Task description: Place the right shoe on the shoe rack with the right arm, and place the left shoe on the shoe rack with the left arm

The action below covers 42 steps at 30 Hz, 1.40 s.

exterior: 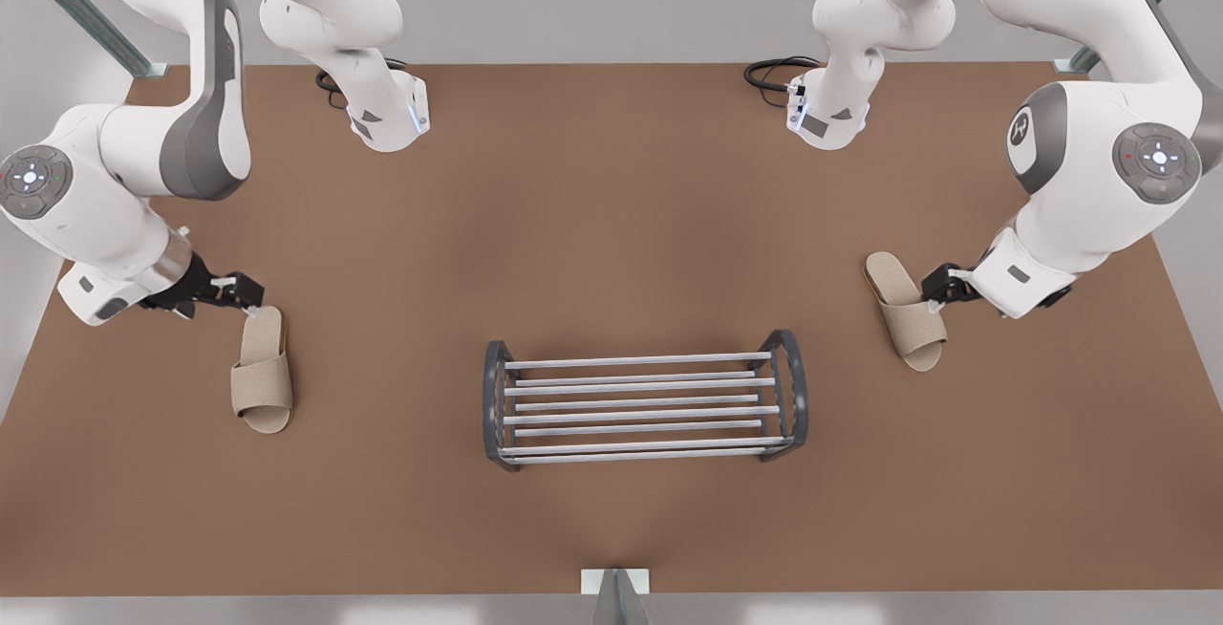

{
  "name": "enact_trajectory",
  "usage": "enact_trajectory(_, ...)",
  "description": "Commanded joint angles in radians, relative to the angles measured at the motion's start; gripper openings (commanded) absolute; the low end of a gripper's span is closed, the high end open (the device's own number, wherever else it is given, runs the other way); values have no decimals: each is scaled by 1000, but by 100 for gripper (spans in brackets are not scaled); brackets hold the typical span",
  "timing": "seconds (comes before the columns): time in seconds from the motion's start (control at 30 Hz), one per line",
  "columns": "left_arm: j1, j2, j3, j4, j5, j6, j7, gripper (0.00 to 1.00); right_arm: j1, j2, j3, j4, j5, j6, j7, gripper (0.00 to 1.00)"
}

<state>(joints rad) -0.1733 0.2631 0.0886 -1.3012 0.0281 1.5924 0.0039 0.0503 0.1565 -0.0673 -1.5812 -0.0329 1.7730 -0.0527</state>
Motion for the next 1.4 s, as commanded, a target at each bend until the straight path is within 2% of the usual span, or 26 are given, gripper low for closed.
enact_trajectory(0.0, 0, -2, 0, 0, 3, 15, 19, 100, 6, 0, 0, -5, 7, 43, -22, 100)
enact_trajectory(0.07, -6, -2, -3, -23, 9, 14, 88, 100, 3, 8, 0, -3, 5, 51, -26, 100)
enact_trajectory(0.1, -9, -13, -7, -73, 74, 23, 165, 100, 0, 15, 0, 0, 8, 65, -29, 100)
enact_trajectory(0.13, -40, -57, -7, -200, 108, 104, 202, 100, -1, 17, 0, -3, 11, 65, -29, 100)
enact_trajectory(0.17, -60, -165, -7, -438, 157, 286, 202, 100, -9, 17, -2, -2, 13, 66, -29, 100)
enact_trajectory(0.23, -71, -304, -7, -774, 285, 553, 202, 100, -64, 24, -8, -8, 96, 94, -140, 100)
enact_trajectory(0.27, -71, -343, -4, -891, 324, 661, 202, 100, -96, 38, -20, -9, 183, 106, -233, 100)
enact_trajectory(0.3, -71, -346, -6, -928, 386, 710, 200, 100, -124, 43, -37, -26, 252, 120, -347, 100)
enact_trajectory(0.33, -71, -349, 0, -990, 409, 808, 197, 100, 14, 55, -256, -65, 432, 128, -510, 100)
enact_trajectory(0.37, -69, -352, 5, -1036, 554, 854, 147, 100, 43, 66, -328, -109, 539, 181, -622, 100)
enact_trajectory(0.4, -69, -361, 7, -1078, 668, 890, 64, 100, -6, 67, -328, -184, 682, 256, -798, 100)
enact_trajectory(0.47, -69, -389, 8, -1156, 733, 969, -64, 100, -52, 78, -328, -342, 988, 347, -1159, 100)
enact_trajectory(0.5, -69, -403, 54, -1213, 896, 1052, -194, 100, -56, 92, -328, -437, 1179, 407, -1441, 100)
enact_trajectory(0.53, -69, -398, 59, -1228, 1091, 1071, -386, 100, -55, 94, -324, -493, 1294, 471, -1659, 100)
enact_trajectory(0.57, -69, -392, 66, -1245, 1193, 1086, -536, 100, -44, 89, -315, -516, 1329, 575, -1800, 100)
enact_trajectory(0.6, -71, -398, 66, -1264, 1210, 1089, -639, 100, -44, 86, -301, -536, 1378, 663, -1927, 100)
enact_trajectory(0.67, -71, -378, 66, -1274, 1467, 1118, -975, 100, -64, 97, -302, -602, 1607, 677, -2196, 100)
enact_trajectory(0.7, -71, -375, 66, -1287, 1564, 1120, -1140, 100, -90, 98, -302, -626, 1768, 678, -2470, 100)
enact_trajectory(0.8, -69, -375, 66, -1314, 1569, 1098, -1295, 100, -136, 130, -302, -681, 1949, 684, -2691, 100)
enact_trajectory(0.9, -69, -364, 68, -1331, 1582, 1074, -1464, 100, -149, 202, -302, -727, 2103, 611, -2731, 100)
enact_trajectory(0.93, -69, -355, 69, -1331, 1606, 1051, -1524, 100, -141, 149, -301, -781, 2188, 640, -2805, 100)
enact_trajectory(1.0, -69, -328, 85, -1337, 1688, 991, -1587, 100, -139, 57, -229, -789, 2190, 858, -2805, 100)
enact_trajectory(1.1, -69, -308, 88, -1351, 1846, 936, -1613, 100, -150, 77, -229, -807, 2188, 842, -2810, 100)
enact_trajectory(1.2, -69, -297, 131, -1360, 2144, 933, -1622, 100, -155, 98, -229, -806, 2190, 823, -2819, 100)
enact_trajectory(1.37, -69, -225, 137, -1365, 2284, 833, -1659, 100, -156, 169, -229, -806, 2225, 737, -2831, 100)
